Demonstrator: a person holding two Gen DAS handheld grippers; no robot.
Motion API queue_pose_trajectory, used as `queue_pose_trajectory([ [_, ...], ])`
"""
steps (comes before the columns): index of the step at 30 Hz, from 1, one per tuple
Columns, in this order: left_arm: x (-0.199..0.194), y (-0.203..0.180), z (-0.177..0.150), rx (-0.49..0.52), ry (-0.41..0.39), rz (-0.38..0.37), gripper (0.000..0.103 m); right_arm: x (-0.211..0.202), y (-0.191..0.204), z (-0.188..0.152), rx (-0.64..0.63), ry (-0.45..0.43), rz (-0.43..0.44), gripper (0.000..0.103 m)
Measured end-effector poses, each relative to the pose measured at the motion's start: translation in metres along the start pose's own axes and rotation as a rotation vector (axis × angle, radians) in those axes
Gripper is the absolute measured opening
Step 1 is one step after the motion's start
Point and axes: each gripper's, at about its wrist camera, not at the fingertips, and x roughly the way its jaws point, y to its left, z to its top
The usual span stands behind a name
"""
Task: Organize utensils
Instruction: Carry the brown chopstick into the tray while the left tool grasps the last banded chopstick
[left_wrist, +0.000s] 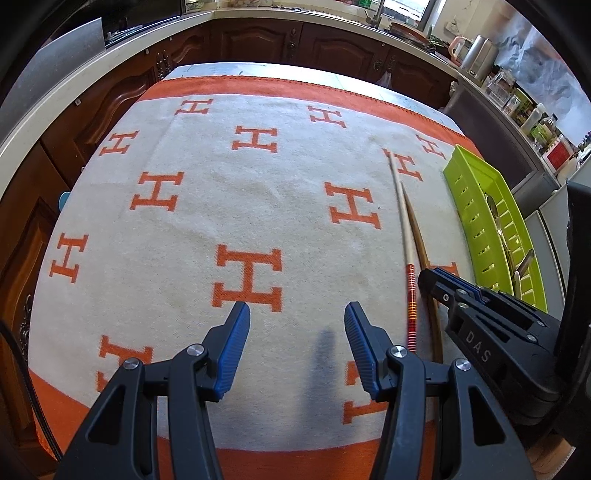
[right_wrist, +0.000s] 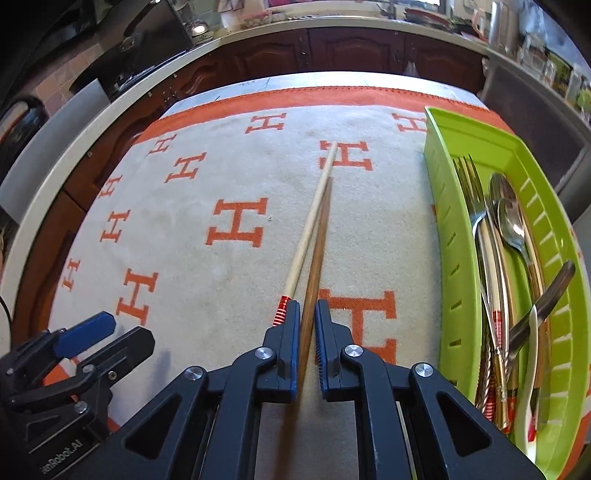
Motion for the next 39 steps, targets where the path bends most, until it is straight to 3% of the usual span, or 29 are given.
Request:
queue_pose_trajectory([
  [6, 0.006, -0.013, 0.008, 0.017, 0.026, -0.039, 0.052, -0.021, -0.025, 0.001, 0.094, -0.011, 0.095, 0.006],
  [12, 0.020, -0.041, 0.023, 0.054, 0.057, -0.073, 0.052, -0.070, -0.062, 0.010, 0.182, -0.096, 0.153, 0.006],
  [16, 0.033, -0.056, 0.032, 0.068, 0.077, -0.063, 0.052, -0.103, -0.098, 0.016, 0.235, -0.155, 0.138, 0.006],
  [22, 0.051, -0.077, 0.040, 0.086, 0.110, -0.038, 0.052, -0.133, -0.154, 0.021, 0.266, -0.217, 0.043, 0.006],
  [25, 0.056, -0.087, 0.041, 0.111, 0.098, 0.000, 0.052, -0.130, -0.171, 0.023, 0.260, -0.206, 0.014, 0.006],
  [30, 0.061, -0.097, 0.045, 0.137, 0.085, 0.055, 0.051, -0.111, -0.191, 0.023, 0.287, -0.154, 0.042, 0.009],
  [31, 0.062, -0.099, 0.045, 0.144, 0.084, 0.072, 0.050, -0.106, -0.193, 0.021, 0.304, -0.147, 0.048, 0.014],
  [32, 0.062, -0.101, 0.045, 0.152, 0.081, 0.087, 0.042, -0.105, -0.198, 0.020, 0.326, -0.145, 0.061, 0.018],
  [33, 0.061, -0.101, 0.044, 0.160, 0.074, 0.098, 0.027, -0.102, -0.197, 0.018, 0.335, -0.148, 0.070, 0.022],
  [35, 0.060, -0.100, 0.045, 0.150, 0.075, 0.081, 0.007, -0.100, -0.197, 0.014, 0.351, -0.161, 0.086, 0.024],
  [39, 0.059, -0.096, 0.047, 0.121, 0.081, 0.059, 0.003, -0.105, -0.203, 0.008, 0.385, -0.181, 0.110, 0.028],
])
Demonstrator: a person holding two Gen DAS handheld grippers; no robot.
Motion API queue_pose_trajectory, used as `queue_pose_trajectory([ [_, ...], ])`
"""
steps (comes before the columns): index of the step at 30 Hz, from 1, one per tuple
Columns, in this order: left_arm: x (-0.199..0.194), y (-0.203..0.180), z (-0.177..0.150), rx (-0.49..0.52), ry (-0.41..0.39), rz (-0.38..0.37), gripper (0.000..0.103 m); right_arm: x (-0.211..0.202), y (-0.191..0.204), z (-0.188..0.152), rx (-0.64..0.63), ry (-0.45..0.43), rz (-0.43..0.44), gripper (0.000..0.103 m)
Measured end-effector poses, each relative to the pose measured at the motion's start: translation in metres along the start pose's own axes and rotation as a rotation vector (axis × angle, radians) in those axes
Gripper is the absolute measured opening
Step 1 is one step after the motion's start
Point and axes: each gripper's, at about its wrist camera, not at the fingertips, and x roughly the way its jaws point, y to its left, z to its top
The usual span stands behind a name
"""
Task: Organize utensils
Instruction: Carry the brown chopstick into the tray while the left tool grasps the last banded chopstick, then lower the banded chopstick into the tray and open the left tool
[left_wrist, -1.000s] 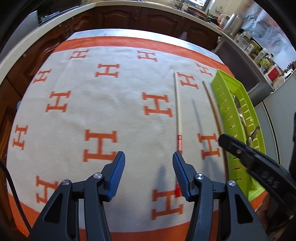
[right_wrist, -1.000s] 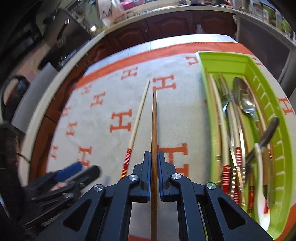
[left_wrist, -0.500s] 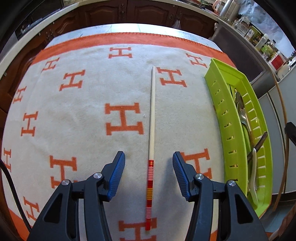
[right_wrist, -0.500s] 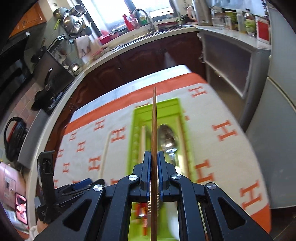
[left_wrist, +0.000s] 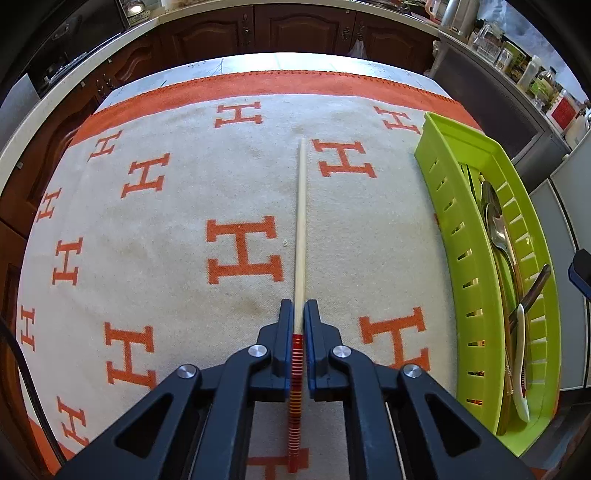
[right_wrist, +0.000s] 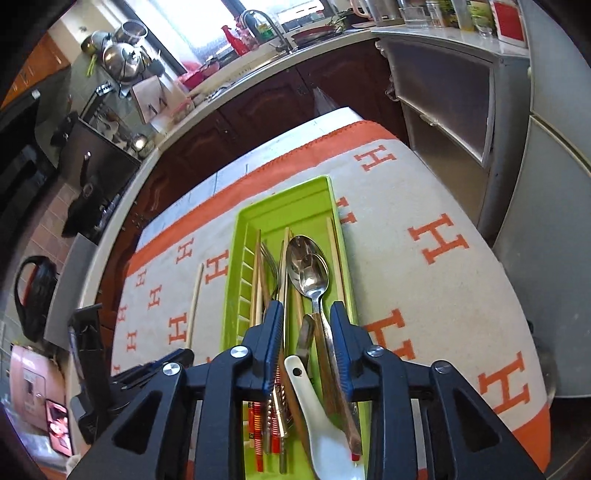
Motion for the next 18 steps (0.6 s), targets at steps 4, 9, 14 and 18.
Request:
queue_pose_trajectory([
  [4, -0.004, 0.002, -0.003, -0.034, 0.020, -0.067, 0.003, -0.009, -0.003, -0.005, 0.017, -0.014, 0.016, 0.029],
  [9, -0.023, -0.005, -0.006, -0.022, 0.024, -0.152, 0.003, -0.021, -0.004, -0.010, 0.019, -0.028, 0.030, 0.029],
  [14, -0.053, -0.015, -0.007, -0.012, 0.004, -0.217, 0.003, -0.031, -0.006, -0.015, 0.025, -0.042, 0.045, 0.029],
  [18, -0.081, -0.033, -0.006, 0.007, -0.033, -0.262, 0.003, -0.037, -0.006, -0.017, 0.025, -0.049, 0.054, 0.029],
])
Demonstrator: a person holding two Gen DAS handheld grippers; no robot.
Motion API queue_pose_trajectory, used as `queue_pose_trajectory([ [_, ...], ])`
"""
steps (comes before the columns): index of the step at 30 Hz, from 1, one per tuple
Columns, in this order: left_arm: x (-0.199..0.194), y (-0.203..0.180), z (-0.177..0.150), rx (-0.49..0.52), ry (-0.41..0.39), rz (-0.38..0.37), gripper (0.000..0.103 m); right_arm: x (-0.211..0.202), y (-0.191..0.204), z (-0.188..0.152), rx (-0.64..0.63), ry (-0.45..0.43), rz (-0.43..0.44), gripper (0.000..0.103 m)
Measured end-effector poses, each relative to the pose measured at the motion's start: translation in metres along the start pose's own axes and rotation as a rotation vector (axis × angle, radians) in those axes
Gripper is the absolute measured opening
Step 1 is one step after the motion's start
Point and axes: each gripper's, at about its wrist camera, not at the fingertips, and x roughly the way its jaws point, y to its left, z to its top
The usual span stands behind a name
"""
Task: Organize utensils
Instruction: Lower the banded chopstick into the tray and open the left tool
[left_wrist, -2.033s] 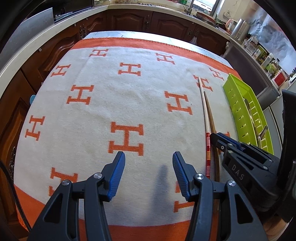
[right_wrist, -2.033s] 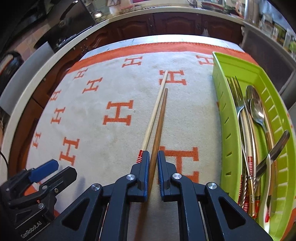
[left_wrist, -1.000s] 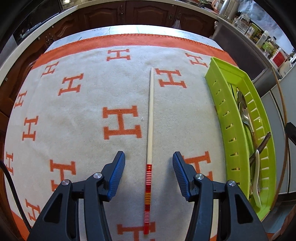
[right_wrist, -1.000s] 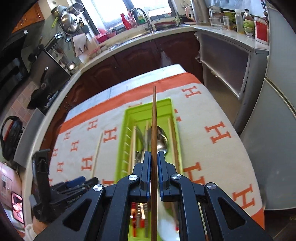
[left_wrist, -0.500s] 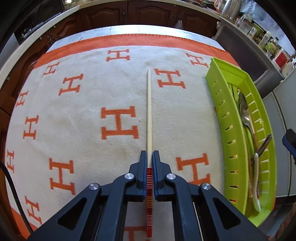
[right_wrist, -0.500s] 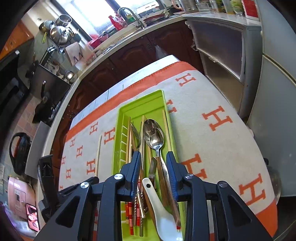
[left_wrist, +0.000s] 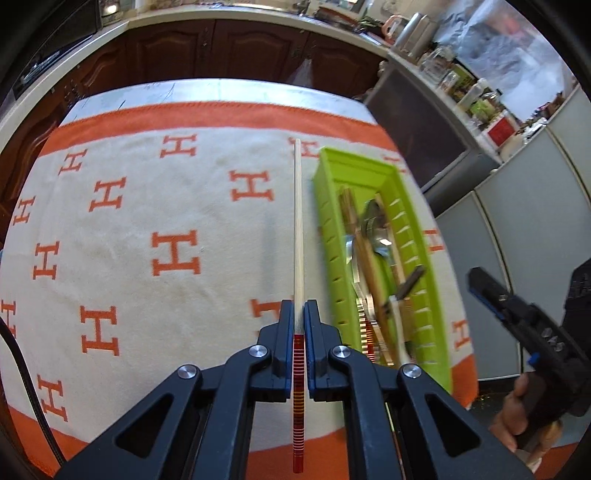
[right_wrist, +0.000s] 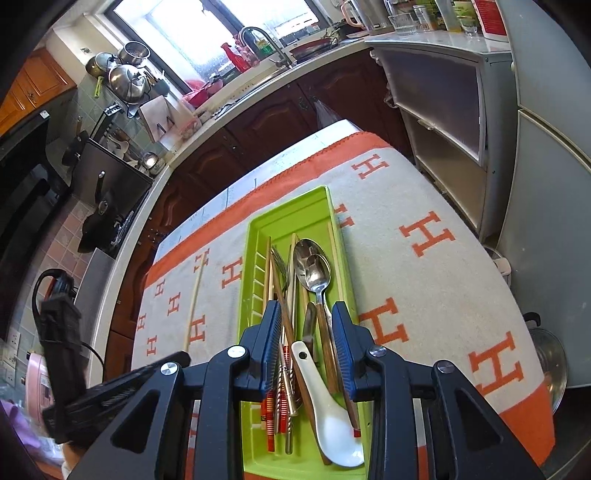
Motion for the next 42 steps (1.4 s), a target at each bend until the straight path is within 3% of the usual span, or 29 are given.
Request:
queue_pose_trajectory([
  [10, 0.009, -0.063, 0.017, 0.087, -0.012, -0.030, 0.004, -0.018, -0.003, -0.002, 0.004, -0.033, 0.003, 0.029],
  [15, 0.019, -0.072, 0.015, 0.113, 0.001, -0.010, 0.019, -0.022, -0.004, -0.002, 0.011, -0.036, 0.002, 0.029],
  [19, 0.017, -0.066, 0.013, 0.115, -0.009, 0.006, 0.021, -0.021, 0.000, -0.004, -0.001, -0.035, -0.002, 0.029],
  [24, 0.007, -0.056, 0.008, 0.129, -0.054, 0.055, 0.037, -0.017, 0.007, -0.008, -0.011, -0.023, 0.000, 0.029],
  [31, -0.006, -0.036, -0.002, 0.113, -0.089, 0.107, 0.040, -0.007, 0.017, -0.013, -0.044, 0.009, 0.001, 0.029],
  [42, -0.033, -0.013, -0.020, 0.110, -0.187, 0.208, 0.075, 0.008, 0.034, -0.030, -0.099, 0.069, -0.025, 0.029],
])
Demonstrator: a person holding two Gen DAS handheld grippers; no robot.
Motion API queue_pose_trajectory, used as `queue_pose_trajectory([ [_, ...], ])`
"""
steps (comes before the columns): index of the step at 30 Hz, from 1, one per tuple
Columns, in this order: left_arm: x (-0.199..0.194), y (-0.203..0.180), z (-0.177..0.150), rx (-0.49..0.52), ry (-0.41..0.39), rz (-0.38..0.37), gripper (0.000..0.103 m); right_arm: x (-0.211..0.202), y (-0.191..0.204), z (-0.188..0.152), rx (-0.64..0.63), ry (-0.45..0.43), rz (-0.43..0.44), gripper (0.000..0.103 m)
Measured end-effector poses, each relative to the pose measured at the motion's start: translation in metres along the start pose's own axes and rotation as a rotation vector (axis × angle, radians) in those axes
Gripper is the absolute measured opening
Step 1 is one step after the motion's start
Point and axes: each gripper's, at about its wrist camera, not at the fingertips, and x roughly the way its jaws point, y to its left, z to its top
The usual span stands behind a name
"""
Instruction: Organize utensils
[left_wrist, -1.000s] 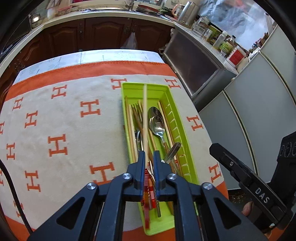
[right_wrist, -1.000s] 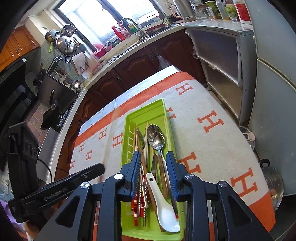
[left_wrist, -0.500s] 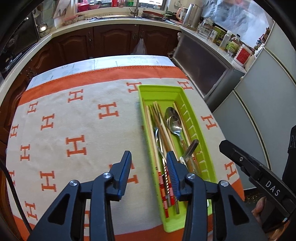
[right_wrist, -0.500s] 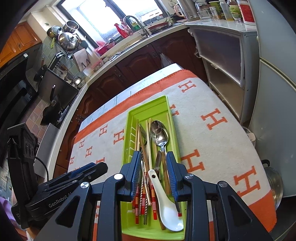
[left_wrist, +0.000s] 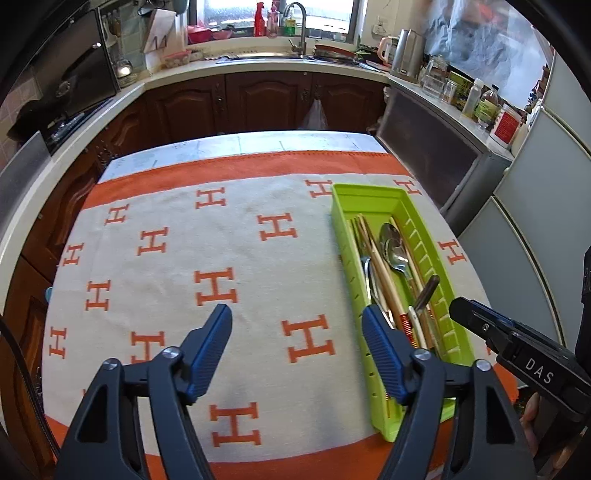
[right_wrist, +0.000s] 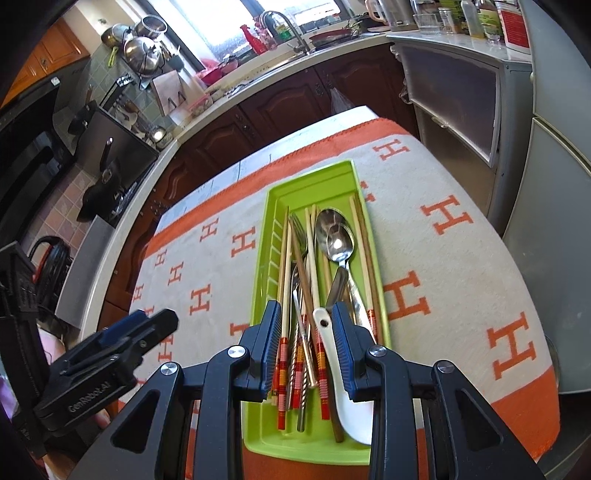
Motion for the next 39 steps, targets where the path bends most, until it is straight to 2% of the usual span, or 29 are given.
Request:
queue_pose_trajectory([
  [6, -0.018, 0.014, -0.010, 0.001, -0.053, 0.060, 0.093, 0.004, 0.015, -0.010, -0.038, 0.029, -0.009, 0.031],
  [12, -0.037, 0.033, -0.018, -0.032, -0.075, 0.092, 0.101, -0.001, 0.039, -0.017, -0.090, 0.031, -0.007, 0.034],
  [21, -0.068, 0.062, -0.026, -0.114, -0.088, 0.135, 0.102, -0.028, 0.088, -0.020, -0.174, 0.018, 0.016, 0.038],
  [23, -0.073, 0.066, -0.027, -0.124, -0.083, 0.148, 0.102, -0.037, 0.099, -0.020, -0.188, 0.007, 0.023, 0.042],
  [25, -0.078, 0.068, -0.027, -0.123, -0.070, 0.172, 0.102, -0.046, 0.109, -0.020, -0.202, -0.007, 0.028, 0.050],
  [30, -0.090, 0.070, -0.032, -0.119, -0.083, 0.212, 0.102, -0.065, 0.132, -0.024, -0.223, -0.039, 0.021, 0.058],
  [34, -0.095, 0.078, -0.035, -0.154, -0.080, 0.210, 0.102, -0.072, 0.144, -0.029, -0.241, -0.068, -0.009, 0.060],
  [39, -0.097, 0.083, -0.039, -0.178, -0.085, 0.195, 0.102, -0.071, 0.148, -0.035, -0.250, -0.059, -0.021, 0.060],
])
